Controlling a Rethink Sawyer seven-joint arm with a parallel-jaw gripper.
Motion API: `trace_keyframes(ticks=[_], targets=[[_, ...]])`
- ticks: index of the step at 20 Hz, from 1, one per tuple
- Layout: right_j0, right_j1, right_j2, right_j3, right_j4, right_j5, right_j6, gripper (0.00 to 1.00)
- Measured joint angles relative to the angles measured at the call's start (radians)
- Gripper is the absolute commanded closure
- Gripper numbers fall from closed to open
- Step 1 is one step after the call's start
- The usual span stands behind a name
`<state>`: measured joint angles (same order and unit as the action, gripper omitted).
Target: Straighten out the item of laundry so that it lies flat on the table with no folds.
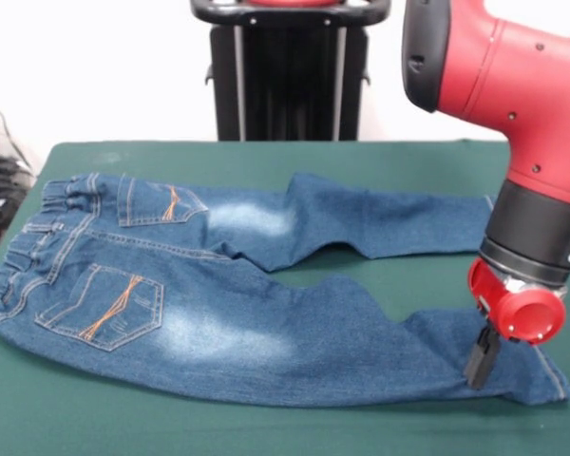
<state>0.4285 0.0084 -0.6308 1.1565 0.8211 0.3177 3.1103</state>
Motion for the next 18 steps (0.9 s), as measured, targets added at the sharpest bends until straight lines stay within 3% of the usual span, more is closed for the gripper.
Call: trace_keyframes(ticks=[11,18], targets=[[-0.003,-0.016,0.009,0.02,0.0,0.0,0.0,1.0],[-0.006,-0.084,0.016,0.08,-0.002,0.015,0.0,1.0]])
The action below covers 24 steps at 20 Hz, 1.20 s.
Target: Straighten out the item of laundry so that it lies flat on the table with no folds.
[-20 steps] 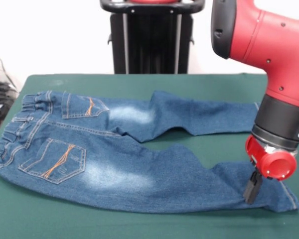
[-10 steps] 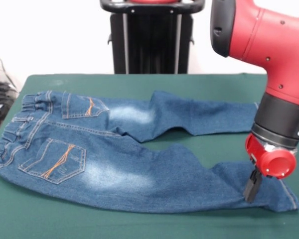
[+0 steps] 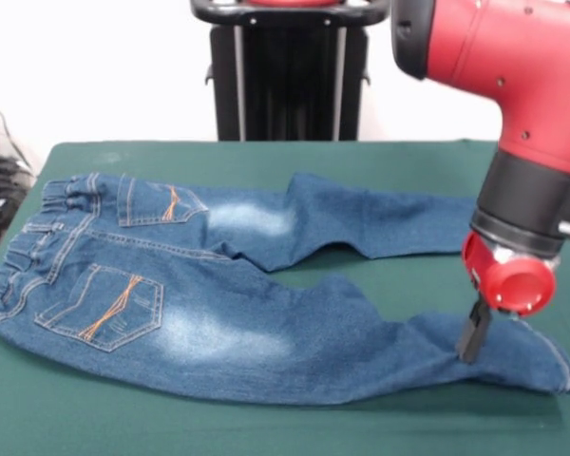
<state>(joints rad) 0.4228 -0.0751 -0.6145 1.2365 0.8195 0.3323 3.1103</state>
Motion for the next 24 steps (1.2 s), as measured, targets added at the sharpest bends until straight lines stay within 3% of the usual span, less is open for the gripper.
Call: trace_keyframes(ticks=[6,7,24], targets=[[-0.01,-0.09,0.0,0.054,0.0,0.039,0.0,1.0],[-0.013,-0.114,0.0,0.066,0.0,0.042,0.0,0.0],[-0.014,-0.133,-0.001,0.069,0.0,0.042,0.0,0.0]])
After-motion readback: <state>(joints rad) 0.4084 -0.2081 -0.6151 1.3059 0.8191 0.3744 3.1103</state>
